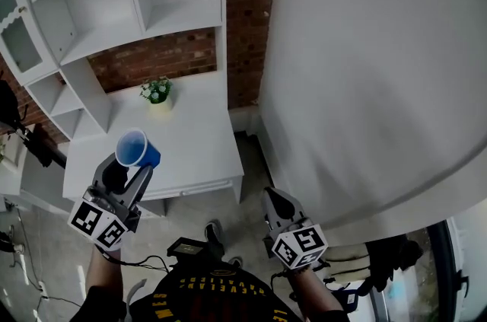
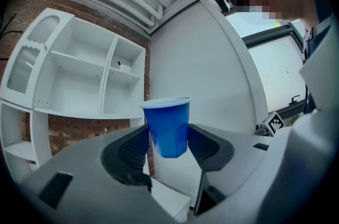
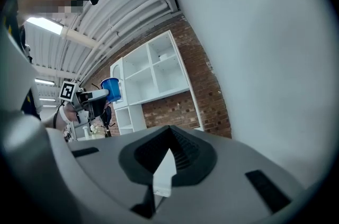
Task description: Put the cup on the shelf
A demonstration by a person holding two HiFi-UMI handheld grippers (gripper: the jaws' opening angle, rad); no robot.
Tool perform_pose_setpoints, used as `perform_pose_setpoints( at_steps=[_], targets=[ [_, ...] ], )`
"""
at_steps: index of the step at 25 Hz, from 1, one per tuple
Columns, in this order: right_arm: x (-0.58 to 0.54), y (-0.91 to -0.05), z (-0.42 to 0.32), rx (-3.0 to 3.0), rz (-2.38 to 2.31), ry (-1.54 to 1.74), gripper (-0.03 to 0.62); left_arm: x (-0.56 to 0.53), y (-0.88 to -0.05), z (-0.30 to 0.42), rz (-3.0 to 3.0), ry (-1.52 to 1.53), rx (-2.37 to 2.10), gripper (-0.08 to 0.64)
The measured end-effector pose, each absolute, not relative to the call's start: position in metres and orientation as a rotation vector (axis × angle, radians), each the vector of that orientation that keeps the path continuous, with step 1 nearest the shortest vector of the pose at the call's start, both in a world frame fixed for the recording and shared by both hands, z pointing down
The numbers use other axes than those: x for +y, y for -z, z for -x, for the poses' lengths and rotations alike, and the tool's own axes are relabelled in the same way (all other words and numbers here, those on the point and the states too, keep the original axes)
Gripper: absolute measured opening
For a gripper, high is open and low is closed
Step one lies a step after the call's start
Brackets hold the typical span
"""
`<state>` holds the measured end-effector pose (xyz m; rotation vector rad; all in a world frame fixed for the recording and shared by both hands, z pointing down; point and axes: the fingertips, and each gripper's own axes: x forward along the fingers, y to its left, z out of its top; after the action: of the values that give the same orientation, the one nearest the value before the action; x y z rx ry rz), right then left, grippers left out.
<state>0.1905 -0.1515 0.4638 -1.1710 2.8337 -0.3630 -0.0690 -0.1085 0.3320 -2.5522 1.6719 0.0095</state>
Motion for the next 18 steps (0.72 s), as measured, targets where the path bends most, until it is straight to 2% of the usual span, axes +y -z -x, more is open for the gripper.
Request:
perform_pose_setpoints(
  at_steps=[8,18],
  targets=[
    [-0.230,-0.421,-0.170,2.839,1.178,0.274,-0.008,-0.201,-0.288,0.094,2.535,-0.075,1.600,0.232],
    [-0.334,-0.377,-0.117,2.852,1.161,0.203,-0.008,-0.329,-0.274,0.132,2.612,-0.120,1.557,0.232]
  ],
)
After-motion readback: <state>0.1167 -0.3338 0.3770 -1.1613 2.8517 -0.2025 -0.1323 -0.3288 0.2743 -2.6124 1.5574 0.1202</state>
